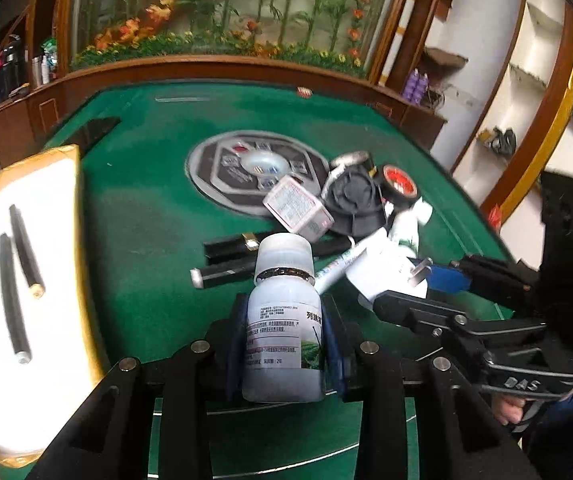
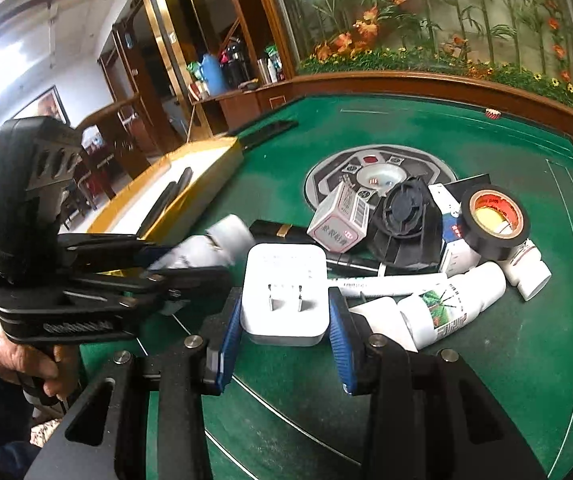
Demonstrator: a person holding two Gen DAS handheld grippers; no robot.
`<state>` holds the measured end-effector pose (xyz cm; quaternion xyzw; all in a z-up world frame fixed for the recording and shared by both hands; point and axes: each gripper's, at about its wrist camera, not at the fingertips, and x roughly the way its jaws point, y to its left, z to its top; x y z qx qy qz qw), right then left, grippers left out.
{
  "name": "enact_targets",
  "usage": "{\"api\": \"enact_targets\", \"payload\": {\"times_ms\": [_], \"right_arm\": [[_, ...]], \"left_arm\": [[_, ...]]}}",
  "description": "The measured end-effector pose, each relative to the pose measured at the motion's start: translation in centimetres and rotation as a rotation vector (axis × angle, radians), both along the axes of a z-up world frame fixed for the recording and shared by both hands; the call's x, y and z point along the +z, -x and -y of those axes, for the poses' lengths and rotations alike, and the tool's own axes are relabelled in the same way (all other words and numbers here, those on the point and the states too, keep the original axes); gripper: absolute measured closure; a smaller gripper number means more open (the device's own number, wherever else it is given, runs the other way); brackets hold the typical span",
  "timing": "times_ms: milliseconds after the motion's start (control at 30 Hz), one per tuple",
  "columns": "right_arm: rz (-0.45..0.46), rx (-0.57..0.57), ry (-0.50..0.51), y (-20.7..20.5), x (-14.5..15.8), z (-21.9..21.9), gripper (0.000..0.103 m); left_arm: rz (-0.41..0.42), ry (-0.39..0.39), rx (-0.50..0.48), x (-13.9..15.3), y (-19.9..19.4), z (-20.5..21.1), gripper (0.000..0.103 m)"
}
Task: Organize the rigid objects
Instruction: 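Grasp the white medicine bottle with the left tool while the right tool grasps the white plug charger, then carry the bottle and charger into the white tray and open both tools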
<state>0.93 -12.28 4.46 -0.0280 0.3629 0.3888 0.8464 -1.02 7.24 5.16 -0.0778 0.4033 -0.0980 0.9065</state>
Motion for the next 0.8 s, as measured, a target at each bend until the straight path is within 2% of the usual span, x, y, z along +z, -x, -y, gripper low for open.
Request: {"api": "enact_targets", "payload": {"times_ms": [200,367,467,633,800], "right_arm": [[0.013,0.007,-0.024,0.0,0.2,-0.3,0.064],[-0.006,0.042,-0.017,0.4,0.6,-1.7,0.064],[-0.012,0.079,-0.001,0.7,1.5,-3.8,0.064],[-0.004,0.151,0.010,0.2,4.5,-9.2,0.064],[-0.016,0.193,0.060,-1.6,5.7,-16.6,0.064]], "left_arm": [[0.069,0.026,0.105,2.2,1.8,-4.4,0.067],[0.090,0.023,0.243,2.7,3.3,-9.8,0.067],[0.076,0.012,0.327,2.1,3.7,-13.1,0.067],[0.028,0.012,0.412,0.9,3.1,-17.2,0.067],[-0.072,0.035,0.467,-1.1,0.9,-20.7,0.067]]}}
